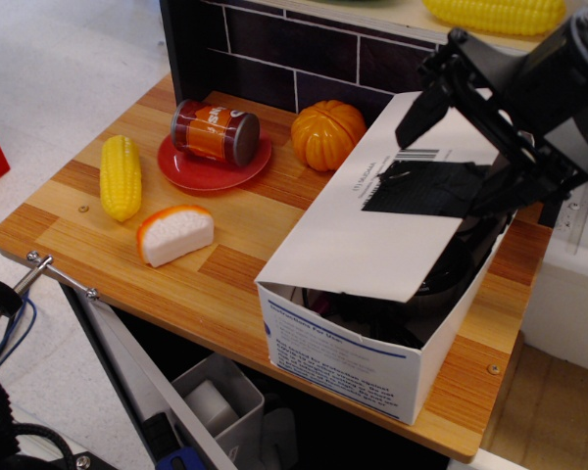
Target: Open white1fbox flap
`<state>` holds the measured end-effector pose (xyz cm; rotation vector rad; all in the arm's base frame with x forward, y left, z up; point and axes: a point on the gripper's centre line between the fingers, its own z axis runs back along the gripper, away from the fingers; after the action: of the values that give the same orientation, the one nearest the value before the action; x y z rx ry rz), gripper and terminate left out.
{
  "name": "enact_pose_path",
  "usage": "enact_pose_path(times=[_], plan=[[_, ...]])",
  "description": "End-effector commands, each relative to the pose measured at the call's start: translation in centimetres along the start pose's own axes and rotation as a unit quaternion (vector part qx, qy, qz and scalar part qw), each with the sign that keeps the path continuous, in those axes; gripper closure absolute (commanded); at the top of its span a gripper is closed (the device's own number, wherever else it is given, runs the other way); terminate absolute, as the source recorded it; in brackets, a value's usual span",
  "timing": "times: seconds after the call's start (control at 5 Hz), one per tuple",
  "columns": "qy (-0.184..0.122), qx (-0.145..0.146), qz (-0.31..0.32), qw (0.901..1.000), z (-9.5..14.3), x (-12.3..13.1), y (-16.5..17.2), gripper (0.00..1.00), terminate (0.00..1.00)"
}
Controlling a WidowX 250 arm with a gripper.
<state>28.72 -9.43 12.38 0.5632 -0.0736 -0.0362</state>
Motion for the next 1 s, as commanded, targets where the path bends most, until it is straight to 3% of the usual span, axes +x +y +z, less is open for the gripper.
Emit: enact_pose_path(times=[0.0,0.4,0.8], plan=[[-0.032,0.0,0.009,0.9994,3.3,0.3,3.8,0.0,0.0],[-0.044,0.021,-0.015,0.9987,3.7,-0.4,8.3,0.0,0.0],[-0.048,0.016,-0.033,0.9982,3.5,0.1,11.1,0.0,0.0]])
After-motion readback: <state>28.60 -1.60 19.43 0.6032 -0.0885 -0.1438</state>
